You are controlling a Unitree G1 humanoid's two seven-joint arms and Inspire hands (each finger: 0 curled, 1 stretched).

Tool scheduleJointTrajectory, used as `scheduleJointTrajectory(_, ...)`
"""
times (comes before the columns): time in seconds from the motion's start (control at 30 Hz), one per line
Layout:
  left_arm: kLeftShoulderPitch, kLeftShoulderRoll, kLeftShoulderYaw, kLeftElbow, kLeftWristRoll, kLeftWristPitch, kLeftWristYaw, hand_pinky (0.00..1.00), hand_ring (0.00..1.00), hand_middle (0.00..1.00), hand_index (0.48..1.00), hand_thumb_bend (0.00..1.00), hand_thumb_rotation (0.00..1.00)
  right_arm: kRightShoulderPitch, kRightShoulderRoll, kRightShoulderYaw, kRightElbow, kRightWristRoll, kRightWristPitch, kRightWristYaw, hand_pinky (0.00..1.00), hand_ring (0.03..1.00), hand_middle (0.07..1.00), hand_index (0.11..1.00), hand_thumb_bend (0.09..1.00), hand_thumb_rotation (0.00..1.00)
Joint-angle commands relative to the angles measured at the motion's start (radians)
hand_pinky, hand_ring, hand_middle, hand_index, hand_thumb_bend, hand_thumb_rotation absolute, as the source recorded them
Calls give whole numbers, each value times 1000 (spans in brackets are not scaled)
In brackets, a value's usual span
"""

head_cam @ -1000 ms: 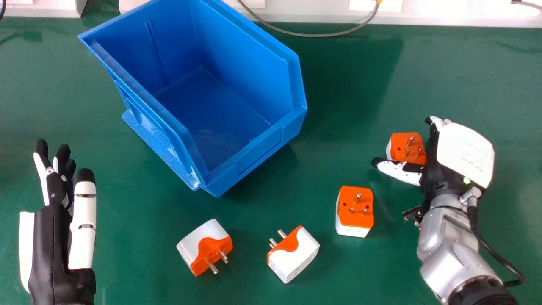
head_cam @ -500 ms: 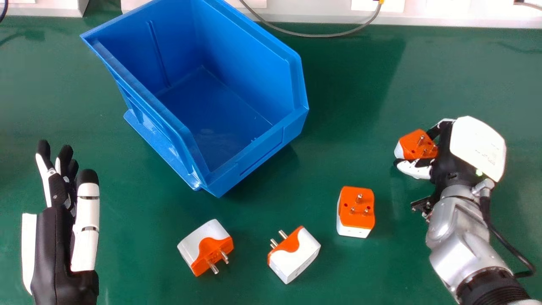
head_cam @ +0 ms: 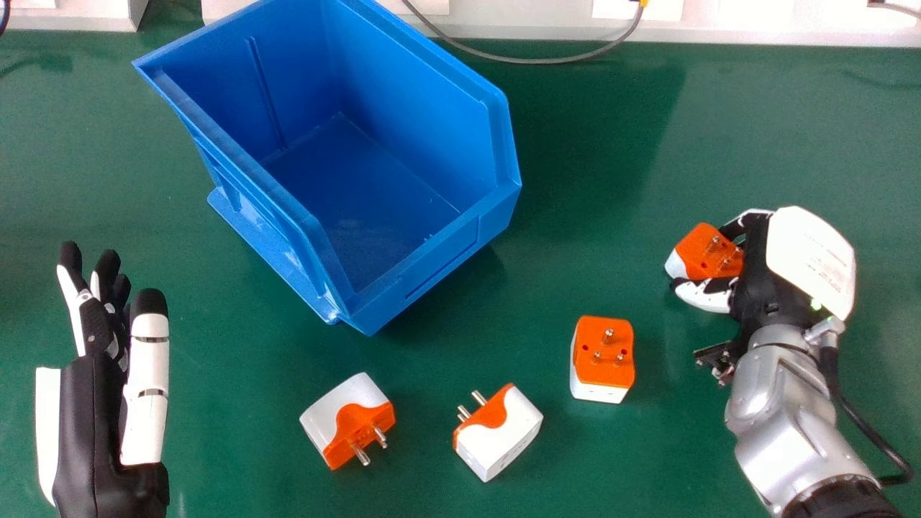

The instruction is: Pick all objects and put in blue box

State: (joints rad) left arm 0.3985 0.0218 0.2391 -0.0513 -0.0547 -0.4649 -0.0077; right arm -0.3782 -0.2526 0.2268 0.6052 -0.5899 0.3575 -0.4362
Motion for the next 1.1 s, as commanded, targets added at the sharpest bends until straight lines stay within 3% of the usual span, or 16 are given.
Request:
scheduleJointTrajectory(0.0, 2, 2, 0, -19, -1, -14, 4, 1000, 1000, 1000, 1000, 392, 839, 84, -17, -4, -60, -3, -32, -26, 280, 382, 479, 509, 431, 123)
scheduleJointTrajectory(0.07, 2, 0, 0, -19, -10, -12, 0, 1000, 1000, 1000, 1000, 356, 854, 116, -18, -10, -108, -5, -47, -37, 209, 283, 381, 488, 470, 133)
scheduleJointTrajectory(0.2, 1, 2, 2, -17, -12, -16, -5, 1000, 1000, 1000, 1000, 386, 832, 219, -19, -25, -283, -17, -89, -64, 124, 172, 252, 473, 486, 131)
scheduleJointTrajectory(0.27, 0, 3, 5, -14, -6, -21, -2, 1000, 1000, 1000, 1000, 412, 815, 270, -19, -32, -375, -24, -112, -70, 98, 137, 205, 470, 489, 127)
scheduleJointTrajectory(0.37, -1, 4, 7, -15, 0, -17, 2, 1000, 1000, 999, 1000, 360, 829, 336, -20, -35, -511, -43, -111, -54, 53, 86, 143, 470, 486, 129)
scheduleJointTrajectory(0.4, -2, 4, 7, -14, 7, -18, 7, 1000, 1000, 1000, 1000, 347, 843, 356, -19, -38, -556, -45, -119, -52, 46, 79, 136, 470, 486, 128)
scheduleJointTrajectory(0.43, -3, 4, 9, -11, 22, -21, 15, 1000, 1000, 996, 999, 343, 852, 373, -16, -41, -598, -46, -121, -47, 39, 72, 127, 470, 485, 127)
scheduleJointTrajectory(0.7, -5, 7, 1, -22, 24, 0, 17, 1000, 1000, 993, 999, 395, 866, 430, -9, -37, -816, -95, -187, -26, 28, 59, 109, 470, 482, 128)
scheduleJointTrajectory(1.07, -7, 3, -1, -21, 19, -5, 18, 1000, 1000, 1000, 1000, 398, 858, 363, 27, 44, -914, -163, -325, 24, 30, 56, 107, 470, 482, 134)
